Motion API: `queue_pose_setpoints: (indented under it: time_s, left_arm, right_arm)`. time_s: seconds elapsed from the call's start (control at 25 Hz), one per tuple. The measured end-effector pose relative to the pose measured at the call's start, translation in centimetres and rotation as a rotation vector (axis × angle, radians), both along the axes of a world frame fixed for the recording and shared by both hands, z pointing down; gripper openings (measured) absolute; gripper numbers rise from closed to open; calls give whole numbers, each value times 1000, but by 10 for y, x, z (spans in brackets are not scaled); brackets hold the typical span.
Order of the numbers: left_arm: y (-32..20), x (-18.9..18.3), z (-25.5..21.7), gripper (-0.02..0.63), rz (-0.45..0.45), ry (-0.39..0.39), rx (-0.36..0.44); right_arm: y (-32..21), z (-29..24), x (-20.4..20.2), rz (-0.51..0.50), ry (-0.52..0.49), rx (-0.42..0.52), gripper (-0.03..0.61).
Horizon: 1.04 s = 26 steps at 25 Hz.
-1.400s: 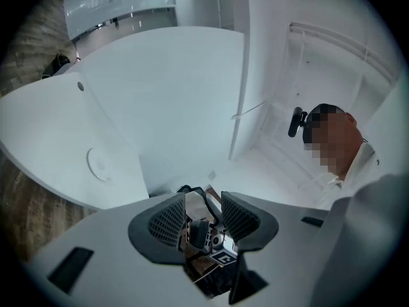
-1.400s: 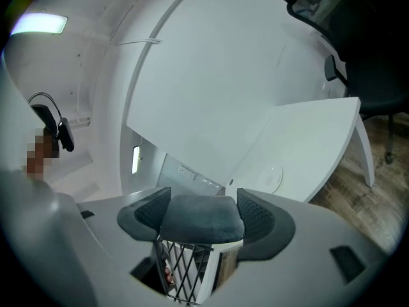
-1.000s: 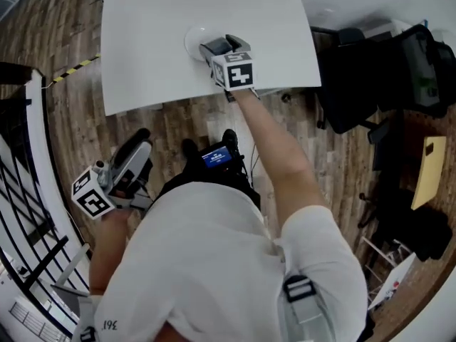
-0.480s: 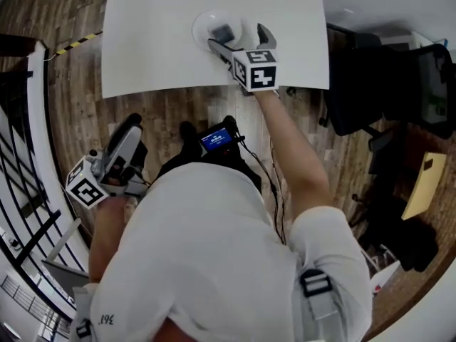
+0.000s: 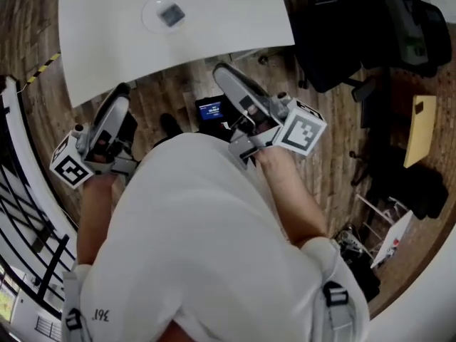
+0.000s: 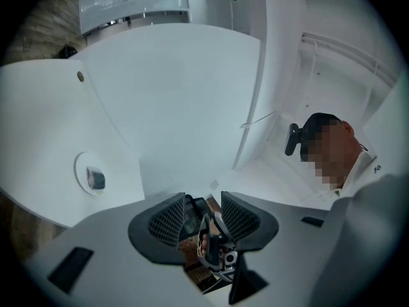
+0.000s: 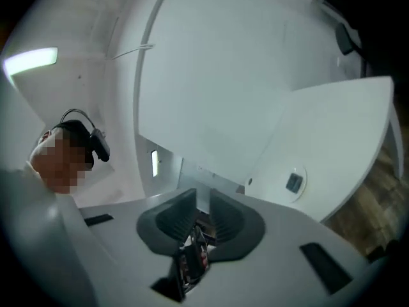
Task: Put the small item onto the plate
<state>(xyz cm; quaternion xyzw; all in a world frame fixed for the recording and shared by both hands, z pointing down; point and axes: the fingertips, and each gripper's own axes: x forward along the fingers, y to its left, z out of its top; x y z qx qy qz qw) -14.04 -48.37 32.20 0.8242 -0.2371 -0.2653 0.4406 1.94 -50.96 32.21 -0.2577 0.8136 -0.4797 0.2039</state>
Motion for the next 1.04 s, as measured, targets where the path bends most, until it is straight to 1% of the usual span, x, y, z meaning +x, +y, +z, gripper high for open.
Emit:
queue_pose_setpoints:
  time_s: [0.04,0.08,0.16,0.24,0.32,0.44,0.52,0.72,1.04]
  left_arm:
    - [1,7,0,179,26,3,5]
    - [1,19,-1,179,51,7,6]
    - [-3,49,0,179,95,10,6]
    - [-3,73,1,179,129,1,9]
    - [0,85,0,178,156,-11,16]
    - [8,92,-3,179,185,-27,20]
    - [12,94,-3,179,191,-31,17]
    - [16,89,0,179,168,-24,10]
    - [22,94,-4,178,164,-22,13]
  right_arm:
    - [-2,-12,4,9,-19,40,10]
    - [-6,-22,12,20,-26,80,0]
    - [-18,-39,37,53,-26,139,0]
    - [-31,-49,60,95,-22,166,-1]
    - [-38,-59,72,131,-19,186,-1]
    - [-40,-72,79,151,-22,208,0]
    - [-39,-72,82,149,-20,204,0]
    - [-37,-63,79,133,-18,183,0]
    - [-34,-69,77,107,10,205,0]
